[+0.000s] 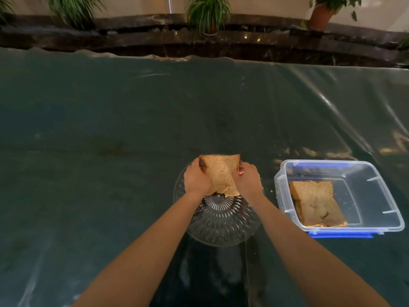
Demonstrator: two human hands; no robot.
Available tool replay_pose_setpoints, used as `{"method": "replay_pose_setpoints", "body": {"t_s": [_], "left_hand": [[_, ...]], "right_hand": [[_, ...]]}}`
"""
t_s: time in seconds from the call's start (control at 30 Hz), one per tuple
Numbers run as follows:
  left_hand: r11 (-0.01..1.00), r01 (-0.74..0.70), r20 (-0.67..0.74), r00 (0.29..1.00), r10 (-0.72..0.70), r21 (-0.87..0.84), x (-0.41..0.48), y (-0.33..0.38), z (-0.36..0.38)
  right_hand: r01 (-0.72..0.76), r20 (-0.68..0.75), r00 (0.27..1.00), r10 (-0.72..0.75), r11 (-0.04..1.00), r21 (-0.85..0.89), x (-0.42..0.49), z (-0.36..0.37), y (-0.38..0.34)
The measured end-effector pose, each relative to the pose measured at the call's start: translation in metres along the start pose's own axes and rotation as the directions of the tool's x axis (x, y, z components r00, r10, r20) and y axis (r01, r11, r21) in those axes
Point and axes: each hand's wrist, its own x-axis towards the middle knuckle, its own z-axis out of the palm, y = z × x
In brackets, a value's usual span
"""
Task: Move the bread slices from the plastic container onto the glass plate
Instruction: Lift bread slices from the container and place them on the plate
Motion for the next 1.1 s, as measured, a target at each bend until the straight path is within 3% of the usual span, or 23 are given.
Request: {"method": "replay_pose_setpoints", "body": {"t_s": [0.5,0.7,0.9,1.1], "left_hand": [[0.997,-0.007,0.013,1.000,0.006,0.080,-0.007,0.001,-0.010],[0.989,0.027,0.110,0.993,-0.043,0.143,-0.019,0.012,-0.016],[0.969,-0.008,0.113,0.993,-0.020,0.246,-0.036,0.021,-0.025],[0.936,-0.023,0.090,0.996,-0.009,0.352,-0.065,0.032,-0.025]], "right_hand": [[0.030,-0.057,0.998,-0.036,0.995,-0.100,-0.011,-0.003,-0.001],[0.024,0.030,0.999,-0.020,0.988,-0.153,-0.018,-0.016,-0.003],[0.069,0.148,0.988,-0.036,0.971,-0.228,-0.023,-0.040,-0.003],[0.074,0.244,0.969,-0.038,0.987,-0.140,-0.032,-0.074,0.000]]}}
